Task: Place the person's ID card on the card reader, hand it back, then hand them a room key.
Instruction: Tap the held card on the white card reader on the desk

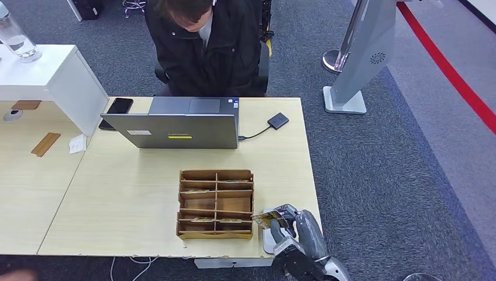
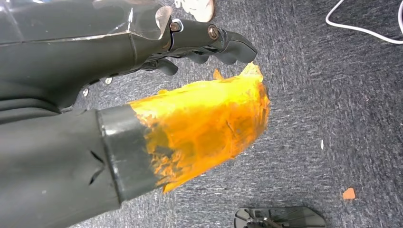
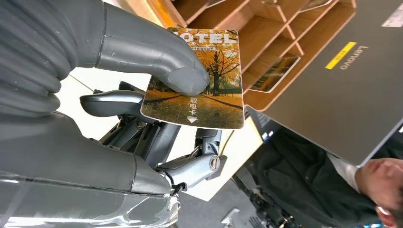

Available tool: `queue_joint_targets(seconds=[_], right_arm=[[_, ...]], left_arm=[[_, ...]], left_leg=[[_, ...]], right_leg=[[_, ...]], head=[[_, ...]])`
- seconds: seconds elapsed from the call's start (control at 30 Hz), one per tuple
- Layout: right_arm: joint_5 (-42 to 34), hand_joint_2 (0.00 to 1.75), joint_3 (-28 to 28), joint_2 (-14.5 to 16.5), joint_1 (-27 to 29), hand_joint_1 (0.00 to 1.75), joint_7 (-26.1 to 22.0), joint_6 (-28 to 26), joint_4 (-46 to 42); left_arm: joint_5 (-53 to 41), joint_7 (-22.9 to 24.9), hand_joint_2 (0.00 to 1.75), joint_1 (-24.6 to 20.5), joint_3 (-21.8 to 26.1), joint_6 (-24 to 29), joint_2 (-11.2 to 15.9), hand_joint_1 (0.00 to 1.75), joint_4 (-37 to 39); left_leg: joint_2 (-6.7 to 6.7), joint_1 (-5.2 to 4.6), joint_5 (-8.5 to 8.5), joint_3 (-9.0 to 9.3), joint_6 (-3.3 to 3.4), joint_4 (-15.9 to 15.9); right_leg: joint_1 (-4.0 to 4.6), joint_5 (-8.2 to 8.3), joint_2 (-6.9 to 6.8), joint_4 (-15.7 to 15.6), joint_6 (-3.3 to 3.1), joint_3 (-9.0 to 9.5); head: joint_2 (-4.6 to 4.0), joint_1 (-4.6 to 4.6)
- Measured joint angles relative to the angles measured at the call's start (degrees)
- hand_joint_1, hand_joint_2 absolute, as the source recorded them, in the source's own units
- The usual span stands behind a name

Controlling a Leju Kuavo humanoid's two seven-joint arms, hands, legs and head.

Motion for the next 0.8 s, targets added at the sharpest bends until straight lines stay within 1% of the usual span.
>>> queue_joint_targets(seconds=[0.8], right_arm=[[-2.40,1.75,0.04,-0.02,-0.02,1.75,1.63,-0.38,4.45]], left_arm=[[-0.79,-0.05,0.00,-0.01,0.05,-0.12,0.01,0.00,0.00]], left_leg=[[0.00,0.00,0.00,0.00,0.00,0.00]], right_leg=[[0.00,0.00,0.00,0.00,0.00,0.00]], head=[[0.00,0.01]])
